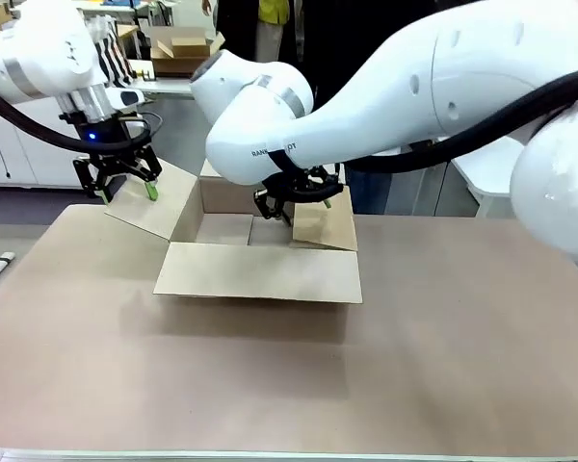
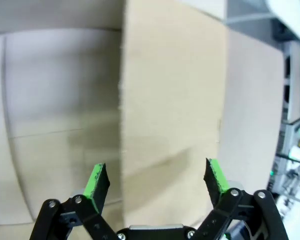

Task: Pack the gift set into the box.
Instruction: Place both hands on the side flaps of the Package Box and spread them outward.

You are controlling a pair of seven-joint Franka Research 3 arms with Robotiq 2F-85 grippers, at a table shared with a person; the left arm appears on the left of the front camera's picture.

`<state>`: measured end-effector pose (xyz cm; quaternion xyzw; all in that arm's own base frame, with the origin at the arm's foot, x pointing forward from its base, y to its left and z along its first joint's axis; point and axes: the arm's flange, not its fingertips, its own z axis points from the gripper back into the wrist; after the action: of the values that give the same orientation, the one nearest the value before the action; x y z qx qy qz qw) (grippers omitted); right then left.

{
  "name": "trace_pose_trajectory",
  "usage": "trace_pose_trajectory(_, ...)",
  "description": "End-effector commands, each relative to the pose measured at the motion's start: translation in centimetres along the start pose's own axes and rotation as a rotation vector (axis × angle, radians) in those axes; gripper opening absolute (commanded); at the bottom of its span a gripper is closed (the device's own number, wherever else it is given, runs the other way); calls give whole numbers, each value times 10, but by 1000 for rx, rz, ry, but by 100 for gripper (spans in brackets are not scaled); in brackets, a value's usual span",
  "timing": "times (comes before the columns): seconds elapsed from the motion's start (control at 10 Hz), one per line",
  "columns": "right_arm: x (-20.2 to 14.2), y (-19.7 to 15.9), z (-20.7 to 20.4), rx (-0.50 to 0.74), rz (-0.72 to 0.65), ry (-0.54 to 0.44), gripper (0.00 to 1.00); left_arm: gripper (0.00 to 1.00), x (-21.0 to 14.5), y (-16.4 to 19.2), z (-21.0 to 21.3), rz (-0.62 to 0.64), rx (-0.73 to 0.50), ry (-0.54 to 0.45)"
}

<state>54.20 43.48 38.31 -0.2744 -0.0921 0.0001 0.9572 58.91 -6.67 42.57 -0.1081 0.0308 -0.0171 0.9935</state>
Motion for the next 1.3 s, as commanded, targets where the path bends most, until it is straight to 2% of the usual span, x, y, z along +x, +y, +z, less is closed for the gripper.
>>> trace_pose_trajectory(0.0,-1,-19,16,-78,-52,7,100,100,-1,1,2,7,15,-1)
trace_pose_trajectory(0.4,-9,-90,33,-106,-110,2,100,100,-1,1,2,7,15,-1)
trace_pose_trajectory(0.6,-15,-122,27,-89,-155,18,100,100,-1,1,2,7,15,-1)
trace_pose_trajectory(0.7,-18,-139,20,-35,-127,25,100,100,-1,1,2,7,15,-1)
trace_pose_trajectory(0.8,1,-108,40,-85,-113,26,100,100,-1,1,2,7,15,-1)
trace_pose_trajectory(1.2,-3,-111,37,-71,-102,33,100,100,-1,1,2,7,15,-1)
